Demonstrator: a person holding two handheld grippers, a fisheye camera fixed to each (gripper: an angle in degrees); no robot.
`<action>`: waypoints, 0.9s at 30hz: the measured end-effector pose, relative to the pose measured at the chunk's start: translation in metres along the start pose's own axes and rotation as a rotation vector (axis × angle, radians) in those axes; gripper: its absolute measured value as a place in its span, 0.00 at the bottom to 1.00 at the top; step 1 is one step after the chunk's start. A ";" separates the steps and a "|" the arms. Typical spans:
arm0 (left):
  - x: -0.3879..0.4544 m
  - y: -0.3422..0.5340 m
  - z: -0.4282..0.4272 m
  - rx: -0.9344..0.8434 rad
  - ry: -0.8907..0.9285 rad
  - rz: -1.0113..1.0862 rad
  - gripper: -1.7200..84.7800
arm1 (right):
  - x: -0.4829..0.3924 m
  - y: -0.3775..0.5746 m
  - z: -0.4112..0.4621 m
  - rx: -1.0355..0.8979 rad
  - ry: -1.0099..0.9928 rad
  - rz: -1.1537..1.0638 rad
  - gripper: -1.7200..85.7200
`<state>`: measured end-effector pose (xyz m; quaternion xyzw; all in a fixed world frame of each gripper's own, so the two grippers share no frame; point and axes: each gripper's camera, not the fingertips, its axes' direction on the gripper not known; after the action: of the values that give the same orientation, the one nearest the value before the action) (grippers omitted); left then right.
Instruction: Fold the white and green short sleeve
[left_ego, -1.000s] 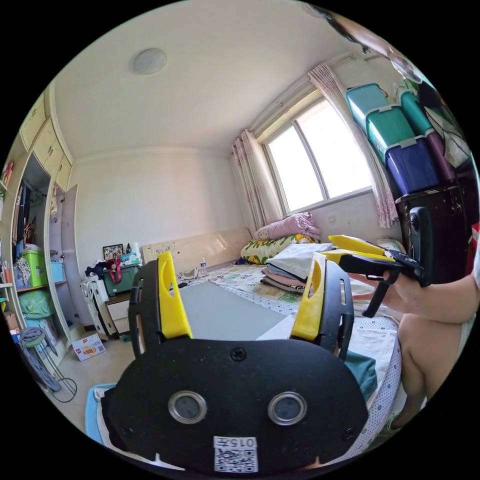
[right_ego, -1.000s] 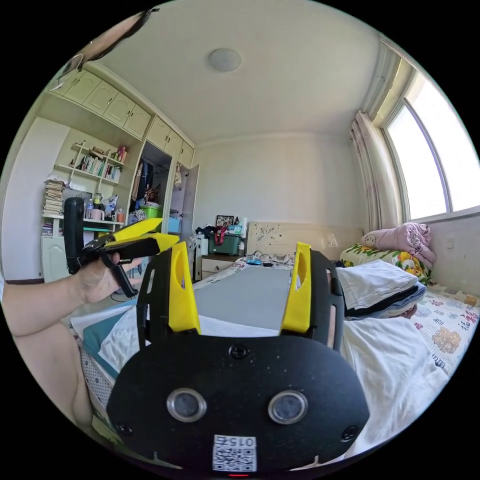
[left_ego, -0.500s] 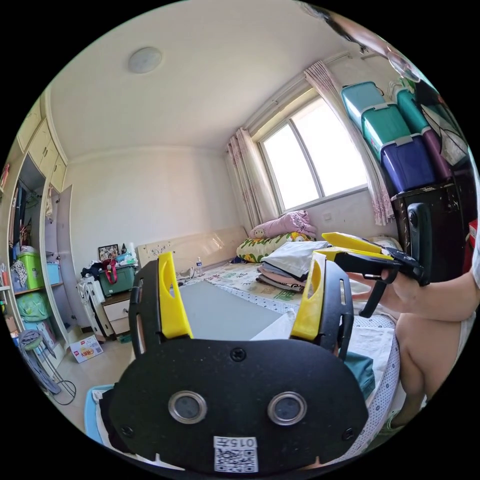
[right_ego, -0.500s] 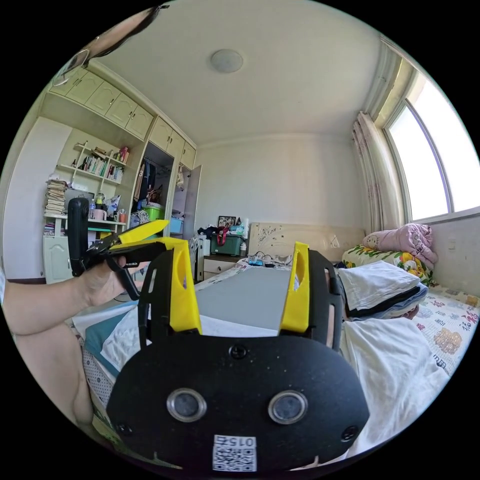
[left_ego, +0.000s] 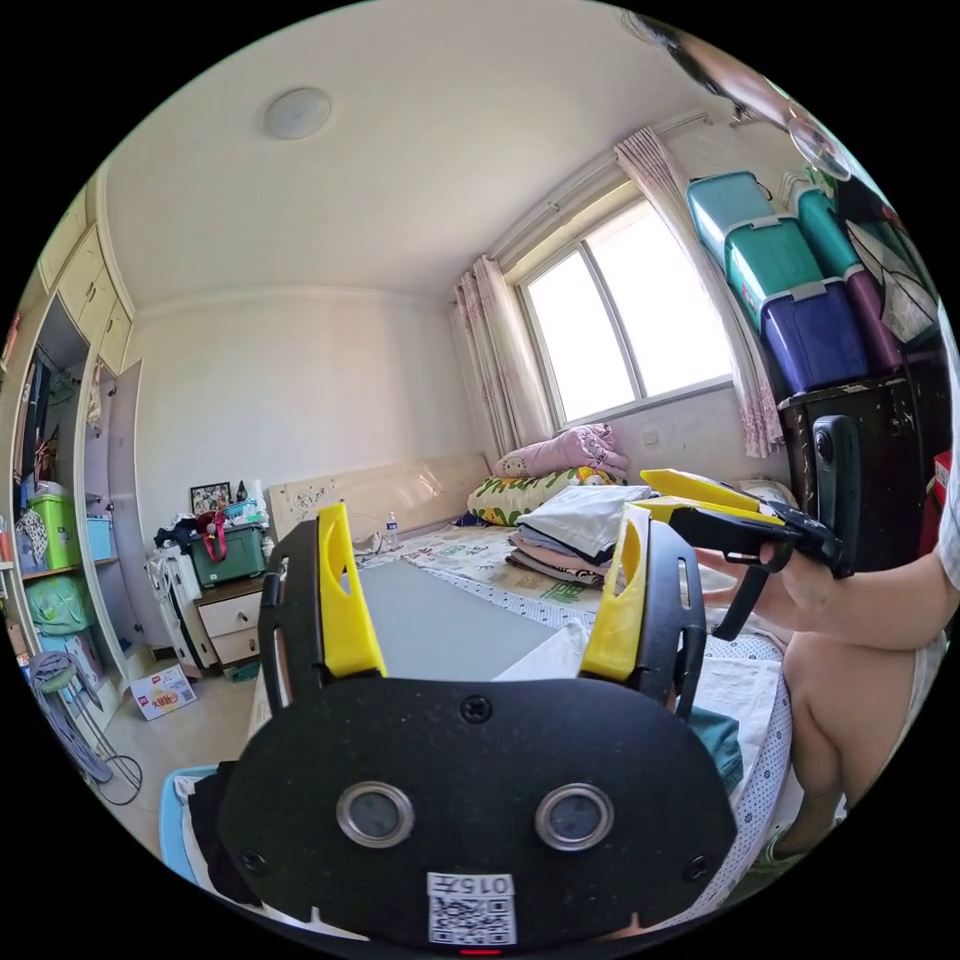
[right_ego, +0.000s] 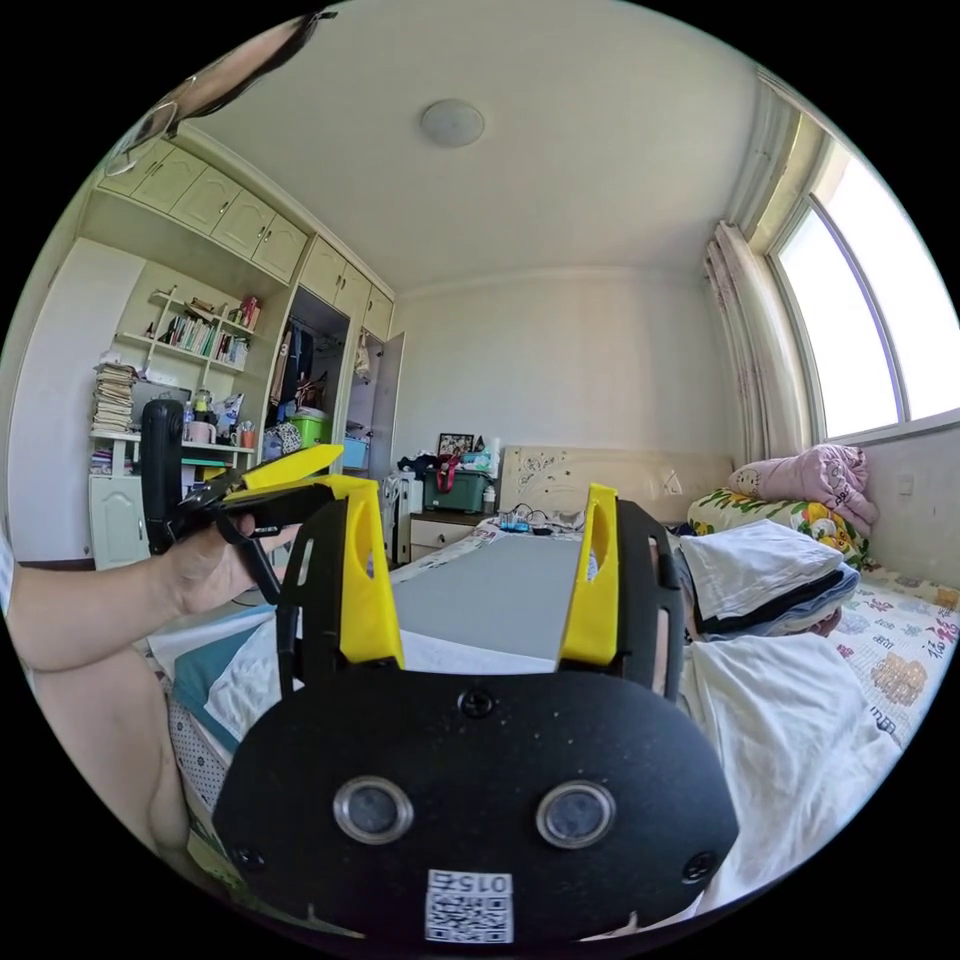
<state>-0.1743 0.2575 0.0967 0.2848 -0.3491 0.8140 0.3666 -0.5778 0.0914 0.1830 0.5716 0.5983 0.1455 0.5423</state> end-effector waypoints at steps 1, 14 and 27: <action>-0.002 -0.003 0.004 -0.001 0.000 0.000 0.42 | 0.000 0.000 0.002 -0.002 -0.002 -0.002 0.33; -0.054 -0.021 0.099 -0.214 0.211 -0.167 0.16 | 0.114 0.002 -0.011 -0.342 0.131 0.178 0.16; 0.017 -0.046 0.415 -0.906 0.376 -0.112 0.16 | 0.123 0.117 -0.011 -0.851 -0.006 0.373 0.13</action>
<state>-0.0615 -0.0359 0.3725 -0.0366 -0.5799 0.5969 0.5533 -0.4956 0.2353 0.2204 0.3963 0.3708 0.4714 0.6952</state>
